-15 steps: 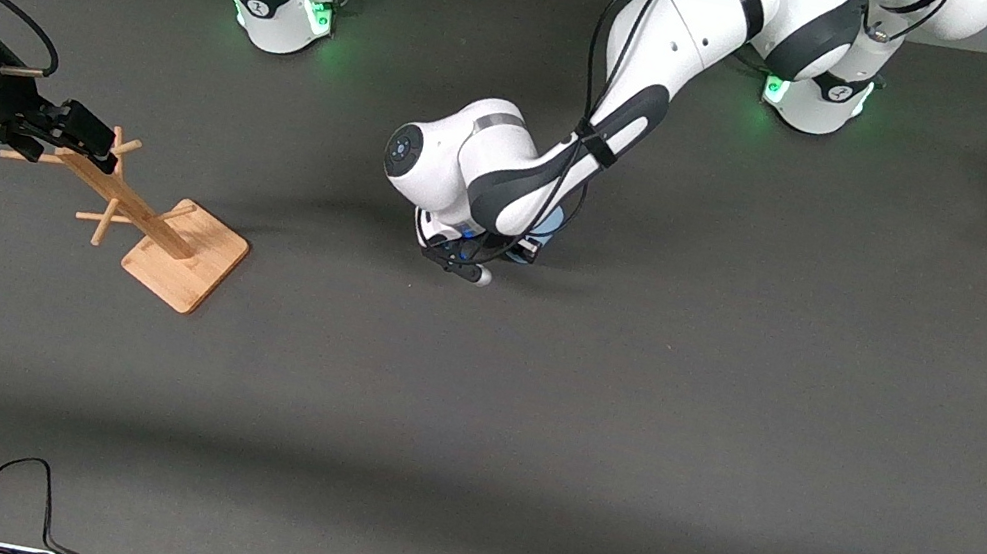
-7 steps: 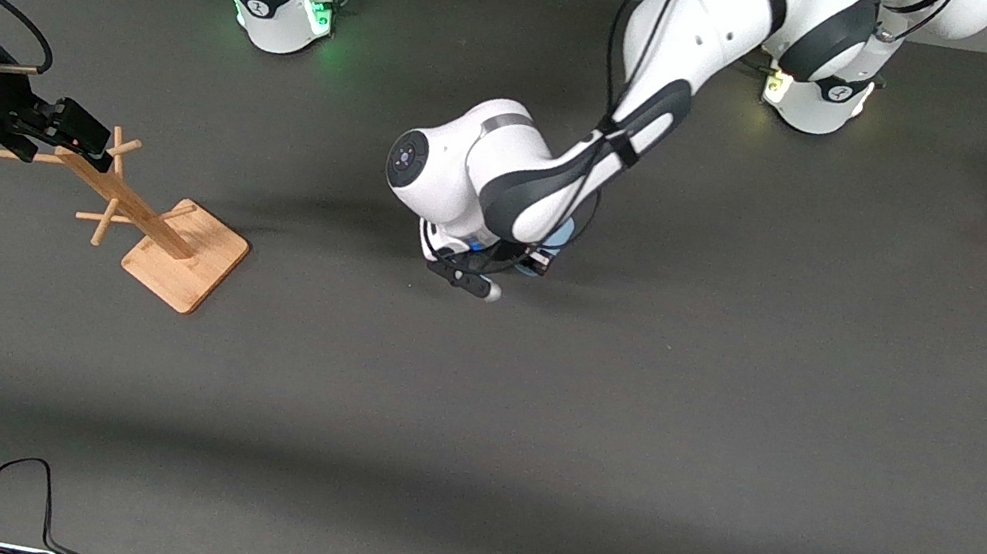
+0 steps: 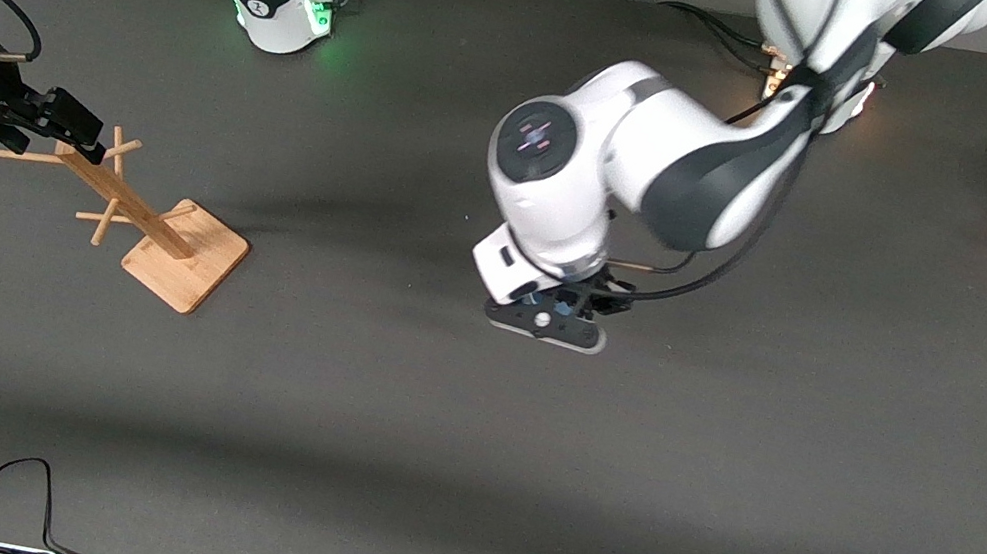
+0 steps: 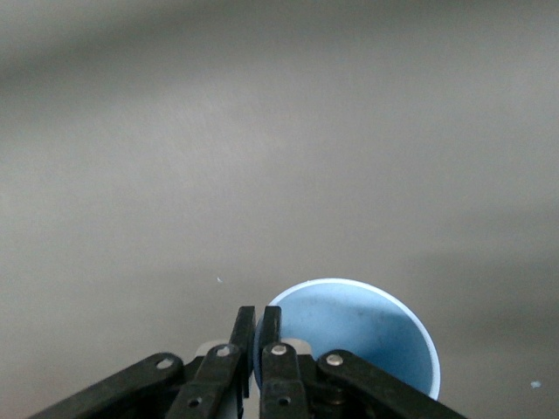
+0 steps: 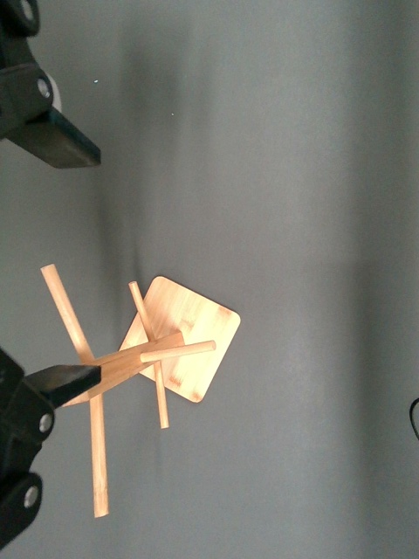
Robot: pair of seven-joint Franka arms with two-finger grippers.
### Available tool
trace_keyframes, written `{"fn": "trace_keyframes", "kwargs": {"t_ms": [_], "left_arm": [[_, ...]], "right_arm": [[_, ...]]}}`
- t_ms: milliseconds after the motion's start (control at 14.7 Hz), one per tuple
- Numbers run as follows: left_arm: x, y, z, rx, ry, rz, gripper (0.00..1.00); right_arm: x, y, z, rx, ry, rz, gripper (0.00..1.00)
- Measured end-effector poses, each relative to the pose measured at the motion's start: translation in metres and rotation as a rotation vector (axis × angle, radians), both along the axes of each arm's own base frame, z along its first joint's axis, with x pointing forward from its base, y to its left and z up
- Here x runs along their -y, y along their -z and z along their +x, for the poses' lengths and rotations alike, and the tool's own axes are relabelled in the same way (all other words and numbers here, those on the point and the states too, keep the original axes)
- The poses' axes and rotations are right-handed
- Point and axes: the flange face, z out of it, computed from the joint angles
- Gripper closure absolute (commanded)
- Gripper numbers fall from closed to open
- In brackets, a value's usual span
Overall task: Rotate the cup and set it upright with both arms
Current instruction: 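Lift and rotate the cup mouth-up with the left gripper, then lower the upright cup onto the table with the left gripper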
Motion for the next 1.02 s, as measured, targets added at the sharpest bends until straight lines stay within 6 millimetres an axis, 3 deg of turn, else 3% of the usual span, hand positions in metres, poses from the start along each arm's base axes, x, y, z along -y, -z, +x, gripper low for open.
{"fn": "trace_keyframes", "kwargs": {"t_ms": [204, 408, 611, 1019], "left_arm": [[-0.034, -0.034, 0.006, 0.070, -0.032, -0.115, 1.00], [-0.062, -0.036, -0.008, 0.176, -0.026, -0.182, 1.00], [-0.074, 0.006, -0.038, 0.261, -0.042, -0.252, 1.00], [-0.074, 0.142, -0.080, 0.448, -0.060, -0.273, 1.00]], "right_arm": [[0.000, -0.002, -0.002, -0.015, -0.001, 0.000, 0.00], [0.000, 0.000, -0.002, -0.025, -0.001, -0.001, 0.00], [0.000, 0.003, -0.001, -0.031, -0.001, -0.001, 0.00], [-0.003, 0.005, 0.000, -0.035, -0.006, -0.002, 0.00]]}}
